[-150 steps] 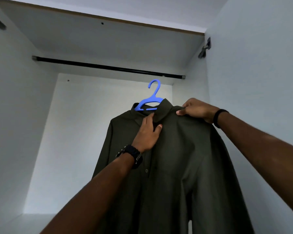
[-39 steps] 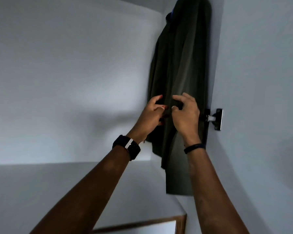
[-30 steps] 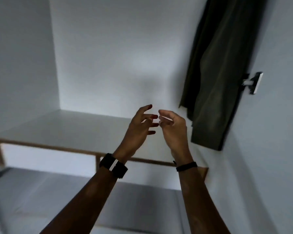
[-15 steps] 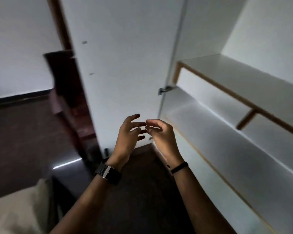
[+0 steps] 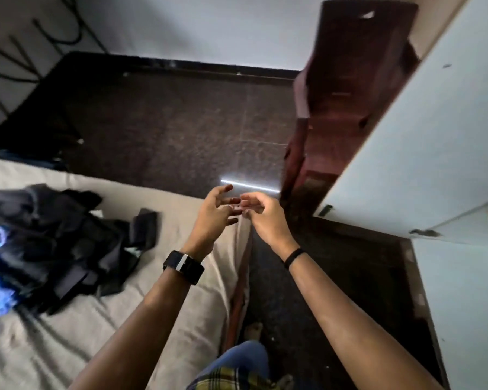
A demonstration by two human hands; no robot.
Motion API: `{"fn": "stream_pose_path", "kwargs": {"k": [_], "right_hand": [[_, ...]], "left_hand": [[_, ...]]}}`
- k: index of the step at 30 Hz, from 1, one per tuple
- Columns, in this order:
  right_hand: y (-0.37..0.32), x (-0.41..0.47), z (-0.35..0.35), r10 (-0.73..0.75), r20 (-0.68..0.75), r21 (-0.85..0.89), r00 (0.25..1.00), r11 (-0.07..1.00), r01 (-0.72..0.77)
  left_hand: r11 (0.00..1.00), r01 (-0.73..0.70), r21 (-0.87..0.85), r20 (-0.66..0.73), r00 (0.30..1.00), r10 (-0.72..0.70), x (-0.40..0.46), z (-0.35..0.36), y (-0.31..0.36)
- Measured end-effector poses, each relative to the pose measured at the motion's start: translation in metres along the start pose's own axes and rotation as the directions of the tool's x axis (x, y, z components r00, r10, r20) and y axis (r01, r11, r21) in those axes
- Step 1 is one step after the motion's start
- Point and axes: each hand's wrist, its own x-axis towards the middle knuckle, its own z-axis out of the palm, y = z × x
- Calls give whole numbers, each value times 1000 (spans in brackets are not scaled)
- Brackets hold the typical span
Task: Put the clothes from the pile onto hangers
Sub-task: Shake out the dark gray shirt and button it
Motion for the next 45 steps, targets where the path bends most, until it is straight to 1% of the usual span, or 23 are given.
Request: {"fn": "stream_pose_path", "kwargs": {"k": [3,6,9,14,18,20,22,25,28,32,35,37,39,43,45], "right_hand": [[0,21,57,-11,145,-33,989,999,16],[3,35,113,-6,300,-68,954,997,28],[9,45,156,-10,418,-99,908,993,57],[24,76,230,-52,518,-97,854,988,119],[49,97,284,-110,555,-109,824,973,204],[61,108,306,-159,564,-98,810,961,257],[73,119,327,-204,569,-84,796,949,303],[84,128,355,-242,565,-82,789,935,345],[88,137,383,-304,551,-90,778,904,417],[92,138,431,-355,473,-96,807,889,447],[89,135,465,-363,427,-107,828,889,445],[80,133,490,-356,428,-130,831,885,446],[67,133,513,-361,435,-156,825,872,464],[29,136,567,-408,449,-185,795,828,529],[13,139,596,-461,471,-234,753,757,610]], "left_hand": [[999,34,-17,-133,990,-36,6,-50,-21],[998,50,-40,-273,960,-59,7,-96,-46],[998,58,-36,-349,935,-67,11,-134,-75],[999,13,43,-454,891,8,34,-192,-122],[983,-2,182,-586,803,110,50,-239,-159],[972,7,237,-629,764,148,62,-261,-183],[962,2,272,-640,747,180,73,-281,-205],[948,-44,314,-650,718,248,89,-314,-227],[912,-52,406,-654,681,330,105,-356,-236],[826,-51,562,-592,672,445,116,-415,-252],[787,-76,613,-552,671,495,118,-453,-263],[767,-80,636,-536,670,514,117,-479,-266],[750,-53,659,-547,651,526,116,-503,-267],[668,14,744,-555,568,608,115,-552,-266],[633,71,771,-551,572,607,117,-571,-274]]}}
